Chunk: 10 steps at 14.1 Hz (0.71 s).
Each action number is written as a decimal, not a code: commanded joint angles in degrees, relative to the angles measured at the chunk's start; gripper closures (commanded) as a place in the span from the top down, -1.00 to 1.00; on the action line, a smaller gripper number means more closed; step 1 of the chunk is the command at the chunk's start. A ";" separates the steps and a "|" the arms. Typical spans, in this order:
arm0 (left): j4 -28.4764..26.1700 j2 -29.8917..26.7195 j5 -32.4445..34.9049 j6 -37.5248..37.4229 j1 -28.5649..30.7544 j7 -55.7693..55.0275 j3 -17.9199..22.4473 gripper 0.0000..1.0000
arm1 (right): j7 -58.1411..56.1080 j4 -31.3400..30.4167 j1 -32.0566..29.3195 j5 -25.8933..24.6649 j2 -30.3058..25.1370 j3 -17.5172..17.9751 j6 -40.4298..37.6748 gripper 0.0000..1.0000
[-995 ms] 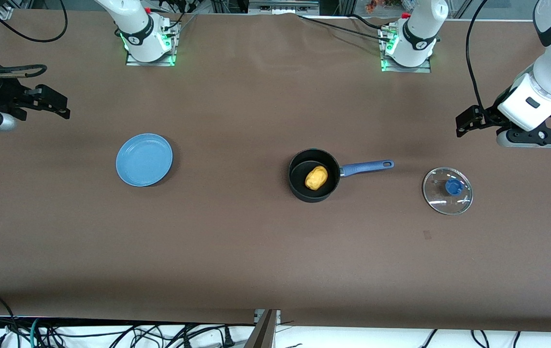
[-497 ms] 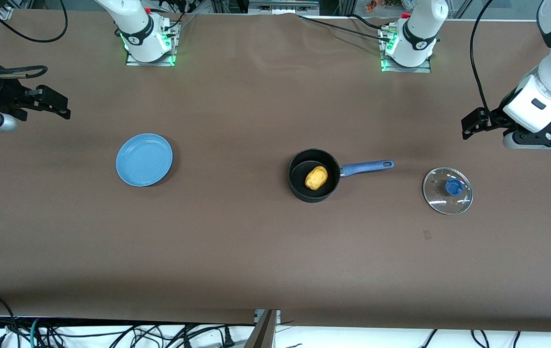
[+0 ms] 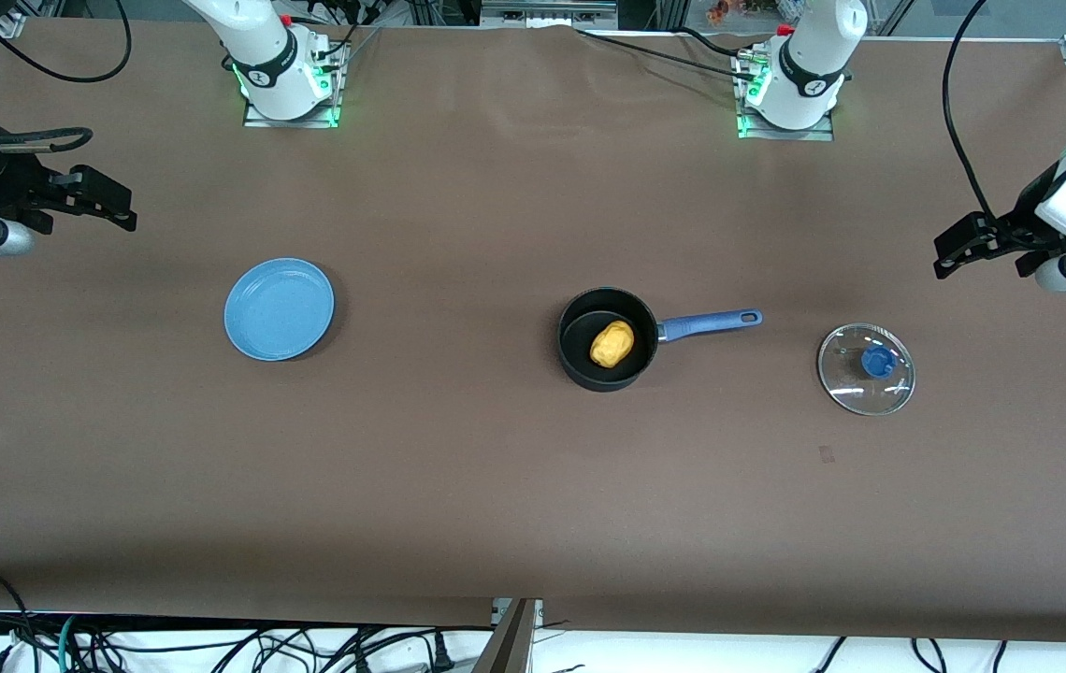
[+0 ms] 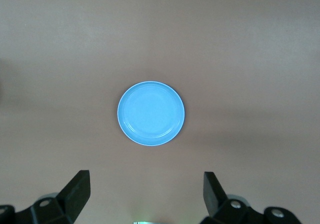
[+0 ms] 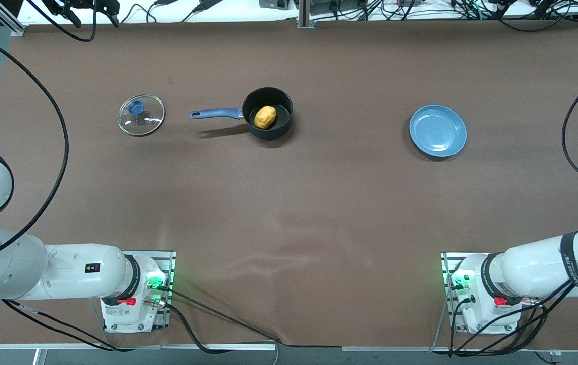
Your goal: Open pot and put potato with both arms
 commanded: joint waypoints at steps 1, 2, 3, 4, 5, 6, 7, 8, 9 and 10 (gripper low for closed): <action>1.73 0.89 1.00 -0.94 -0.15 0.98 -0.63 1.00 | -0.93 1.25 -0.19 -0.22 0.50 0.13 -0.91 1.00; 1.73 0.89 0.92 -0.94 -0.15 0.81 -0.72 1.00 | -0.84 1.25 -0.19 -0.22 0.50 0.13 -0.91 1.00; 1.73 0.89 0.91 -0.94 -0.15 0.90 -0.89 1.00 | -0.84 1.25 -0.02 -0.22 0.50 0.13 -0.82 1.00; 1.73 0.89 0.91 -0.94 -0.24 0.81 -0.89 1.00 | -0.93 1.25 -0.19 -0.22 0.50 0.13 -0.82 1.00; 1.73 0.89 0.91 -0.94 -0.50 0.81 -0.89 1.00 | -0.93 1.25 -0.02 -0.22 0.50 0.13 -0.82 1.00; 1.73 0.89 0.91 -0.94 -0.59 0.90 -0.89 1.00 | -0.93 1.25 -0.19 -0.13 0.50 0.13 -0.82 1.00; 1.73 0.89 0.91 -0.94 -0.59 0.81 -0.89 1.00 | -0.93 1.25 -0.19 -0.13 0.50 0.13 -0.82 1.00; 1.73 0.89 0.91 -0.94 -0.59 0.72 -0.89 1.00 | -0.93 1.25 -0.19 -0.13 0.50 0.13 -0.82 1.00; 1.64 0.97 0.91 -1.03 -0.59 0.72 -0.89 1.00 | -0.84 1.25 -0.02 -0.22 0.50 0.13 -0.82 1.00; 1.64 0.89 0.91 -1.12 -0.59 0.72 -0.89 1.00 | -0.93 1.25 -0.19 -0.13 0.50 0.13 -0.82 1.00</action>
